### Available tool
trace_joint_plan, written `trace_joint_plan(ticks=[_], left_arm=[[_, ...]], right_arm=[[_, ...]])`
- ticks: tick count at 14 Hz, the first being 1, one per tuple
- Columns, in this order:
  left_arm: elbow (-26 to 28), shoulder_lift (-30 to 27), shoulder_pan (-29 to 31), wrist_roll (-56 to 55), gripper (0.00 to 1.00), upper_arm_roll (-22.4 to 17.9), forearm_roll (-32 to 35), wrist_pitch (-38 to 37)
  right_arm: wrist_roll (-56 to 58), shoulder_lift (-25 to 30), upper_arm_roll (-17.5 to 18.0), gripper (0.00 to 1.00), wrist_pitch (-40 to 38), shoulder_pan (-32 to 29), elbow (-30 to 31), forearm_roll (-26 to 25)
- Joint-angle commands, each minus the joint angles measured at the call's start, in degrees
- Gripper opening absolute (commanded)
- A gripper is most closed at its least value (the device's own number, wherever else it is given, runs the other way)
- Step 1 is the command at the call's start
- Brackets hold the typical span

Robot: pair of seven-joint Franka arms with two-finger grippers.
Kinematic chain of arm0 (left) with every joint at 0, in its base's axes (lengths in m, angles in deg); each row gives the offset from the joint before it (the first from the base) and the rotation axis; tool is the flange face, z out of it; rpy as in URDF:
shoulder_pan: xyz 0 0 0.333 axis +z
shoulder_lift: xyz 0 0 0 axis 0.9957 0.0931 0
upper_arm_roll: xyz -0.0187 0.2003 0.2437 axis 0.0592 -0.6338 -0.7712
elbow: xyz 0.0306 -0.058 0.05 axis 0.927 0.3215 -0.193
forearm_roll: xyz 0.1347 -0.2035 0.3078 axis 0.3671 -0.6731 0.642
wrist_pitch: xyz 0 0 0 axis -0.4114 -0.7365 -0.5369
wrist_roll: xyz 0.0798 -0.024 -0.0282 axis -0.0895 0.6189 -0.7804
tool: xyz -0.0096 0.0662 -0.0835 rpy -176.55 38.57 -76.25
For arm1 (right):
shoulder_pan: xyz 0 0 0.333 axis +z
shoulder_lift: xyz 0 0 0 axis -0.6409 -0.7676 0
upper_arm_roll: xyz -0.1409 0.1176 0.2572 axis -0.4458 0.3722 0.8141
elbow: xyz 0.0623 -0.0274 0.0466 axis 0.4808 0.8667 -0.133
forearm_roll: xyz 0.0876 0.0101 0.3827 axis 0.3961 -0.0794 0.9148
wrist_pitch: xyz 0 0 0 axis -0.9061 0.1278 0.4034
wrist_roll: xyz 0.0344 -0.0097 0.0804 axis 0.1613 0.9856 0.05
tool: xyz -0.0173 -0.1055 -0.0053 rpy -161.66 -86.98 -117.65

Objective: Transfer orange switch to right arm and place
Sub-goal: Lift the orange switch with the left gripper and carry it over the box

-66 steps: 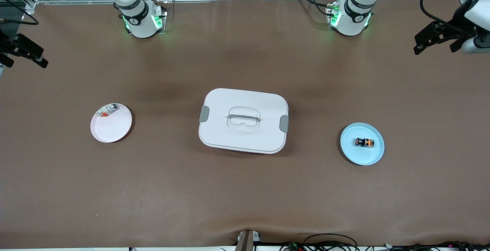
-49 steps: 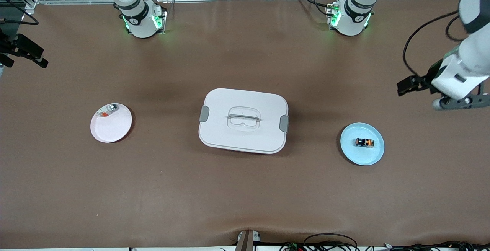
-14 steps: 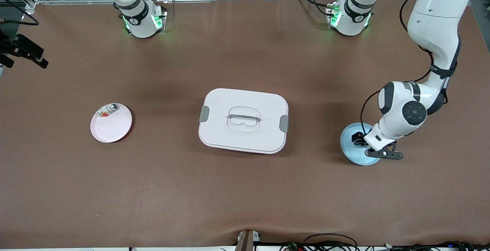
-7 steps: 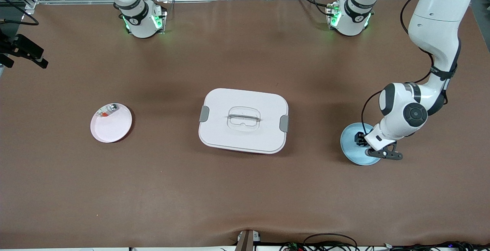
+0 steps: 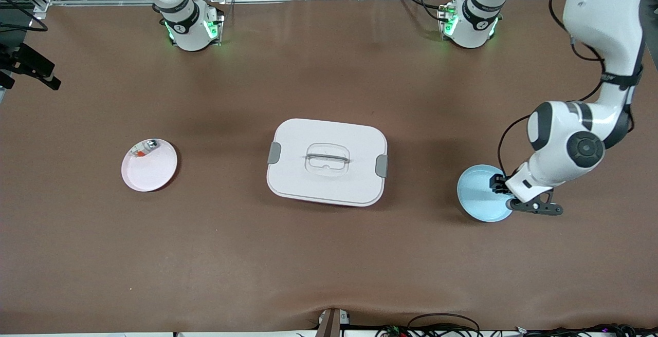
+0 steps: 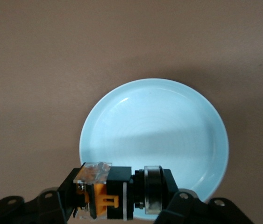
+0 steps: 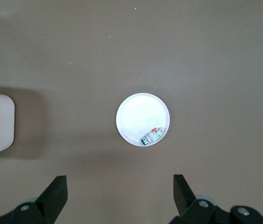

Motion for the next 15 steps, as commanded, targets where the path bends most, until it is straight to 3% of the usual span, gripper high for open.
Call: trace_joint_plan(ticks=[1,7,10,15], left_arm=[[-1.05,-5.0,0.09,-0.39,0.14,1.42,-0.23,-6.22],[-9.66,-8.0,-0.08,-3.27,0.15,3.88,-10.77,-20.02],[-14.93,-7.91,-0.26,-11.0,0.15,6.51,-13.75,-26.09],[-17.75,-7.83,-0.43,-29.7,0.15,14.41,-20.44,-27.68]], right_arm=[[-0.49,-1.19,0.55,1.0,-1.12,-0.92,-1.83,0.08],[-0.31,-1.27,0.55,1.0,-1.3,-0.66,-1.65,0.08],[-0.22,-1.27,0.55,1.0,-1.3,-0.4,-1.74,0.08],[-0.58,-1.01,0.82,1.0,-2.43,0.65,-1.83,0.17]])
